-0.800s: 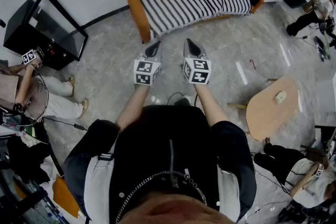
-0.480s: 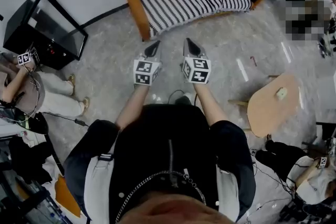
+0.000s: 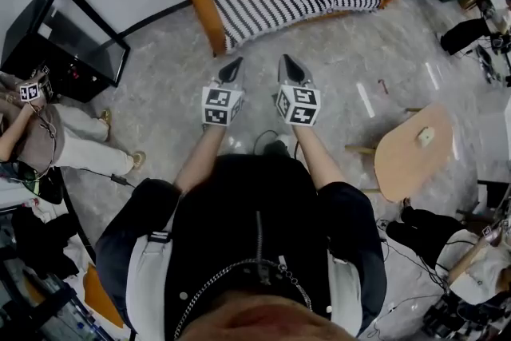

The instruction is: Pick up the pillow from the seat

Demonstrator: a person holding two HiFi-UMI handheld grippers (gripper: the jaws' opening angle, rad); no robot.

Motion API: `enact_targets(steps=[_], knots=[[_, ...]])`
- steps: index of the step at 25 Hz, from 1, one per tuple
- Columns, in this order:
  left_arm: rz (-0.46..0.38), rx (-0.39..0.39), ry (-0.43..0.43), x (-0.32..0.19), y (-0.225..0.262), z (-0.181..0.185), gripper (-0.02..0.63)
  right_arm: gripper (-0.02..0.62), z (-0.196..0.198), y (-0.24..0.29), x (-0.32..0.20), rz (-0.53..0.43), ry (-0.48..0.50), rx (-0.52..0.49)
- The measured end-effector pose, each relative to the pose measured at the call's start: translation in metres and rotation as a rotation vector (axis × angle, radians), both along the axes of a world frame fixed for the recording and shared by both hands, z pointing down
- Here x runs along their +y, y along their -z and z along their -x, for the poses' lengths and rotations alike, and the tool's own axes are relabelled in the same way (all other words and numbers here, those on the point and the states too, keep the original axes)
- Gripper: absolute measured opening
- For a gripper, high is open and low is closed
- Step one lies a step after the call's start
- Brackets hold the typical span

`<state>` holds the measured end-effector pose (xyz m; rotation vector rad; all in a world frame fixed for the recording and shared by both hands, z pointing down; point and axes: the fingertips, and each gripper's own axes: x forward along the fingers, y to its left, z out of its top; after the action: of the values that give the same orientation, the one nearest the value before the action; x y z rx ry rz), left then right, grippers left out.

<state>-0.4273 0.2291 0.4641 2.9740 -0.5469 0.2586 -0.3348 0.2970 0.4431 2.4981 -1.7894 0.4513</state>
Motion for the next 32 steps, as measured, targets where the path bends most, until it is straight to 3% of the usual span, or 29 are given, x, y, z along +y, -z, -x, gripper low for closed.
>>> enact_targets(steps=[13,20,27,32], knots=[[0.034,-0.006,0.024,-0.018,-0.019,-0.012,0.009,0.002,-0.014,-0.019,0.009,0.01,-0.029,-0.008],[0.036,-0.035,0.042,-0.05,-0.024,-0.04,0.009,0.002,-0.042,-0.033,-0.029,0.016,-0.008,-0.038],[-0.017,-0.09,0.03,-0.045,-0.017,-0.089,0.009,0.002,-0.089,-0.018,-0.041,-0.021,0.035,-0.019],[-0.014,-0.124,0.018,-0.107,-0.028,-0.164,0.009,0.002,-0.161,-0.024,-0.108,-0.005,0.055,0.002]])
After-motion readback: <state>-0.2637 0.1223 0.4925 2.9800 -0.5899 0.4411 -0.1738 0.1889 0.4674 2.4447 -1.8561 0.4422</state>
